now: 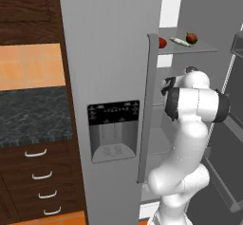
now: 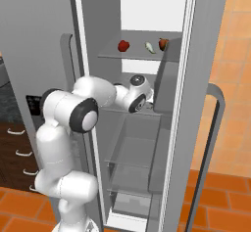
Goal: Place one bell pepper and one fish in each tupperware on the nearby counter, to pack two identical lunches.
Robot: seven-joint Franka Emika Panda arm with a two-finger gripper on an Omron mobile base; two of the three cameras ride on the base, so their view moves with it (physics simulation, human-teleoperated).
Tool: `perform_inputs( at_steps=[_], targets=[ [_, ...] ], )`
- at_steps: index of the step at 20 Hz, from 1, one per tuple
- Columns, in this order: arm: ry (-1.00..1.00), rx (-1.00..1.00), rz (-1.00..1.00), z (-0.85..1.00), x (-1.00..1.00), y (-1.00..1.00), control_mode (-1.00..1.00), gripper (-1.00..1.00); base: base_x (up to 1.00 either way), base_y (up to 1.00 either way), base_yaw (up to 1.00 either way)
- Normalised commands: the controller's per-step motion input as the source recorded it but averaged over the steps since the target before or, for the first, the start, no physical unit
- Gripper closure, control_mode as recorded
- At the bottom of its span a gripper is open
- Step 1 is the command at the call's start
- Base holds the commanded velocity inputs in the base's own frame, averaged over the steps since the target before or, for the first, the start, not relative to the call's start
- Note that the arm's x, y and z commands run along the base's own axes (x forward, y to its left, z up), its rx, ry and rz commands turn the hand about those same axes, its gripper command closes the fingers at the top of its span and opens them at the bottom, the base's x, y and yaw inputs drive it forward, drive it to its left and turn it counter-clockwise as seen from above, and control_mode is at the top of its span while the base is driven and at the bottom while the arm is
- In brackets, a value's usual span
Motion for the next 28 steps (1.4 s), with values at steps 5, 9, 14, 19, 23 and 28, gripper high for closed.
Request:
perform_inputs(
  at_steps=[5, 9, 14, 19, 23, 28],
  targets=[
    [0.0, 0.0, 0.03, -0.23, 0.58, -0.23, -1.0, -1.0, 0.0, 0.0, 0.0],
    [0.0, 0.0, 0.02, -0.27, 0.56, -0.11, -1.0, -1.0, 0.0, 0.0, 0.0],
    [0.04, 0.0, 0.0, -0.64, 0.2, 0.07, -1.0, 1.0, 0.0, 0.0, 0.0],
    [0.04, -0.01, 0.0, -0.62, -0.17, 0.46, -1.0, 1.0, 0.0, 0.0, 0.0],
    [0.0, 0.0, 0.0, 0.0, -0.9, 0.54, -1.0, 1.0, 0.0, 0.0, 0.0],
    [0.0, 0.0, 0.03, 0.19, -1.0, 0.35, -1.0, 1.0, 0.0, 0.0, 0.0]
  ],
)
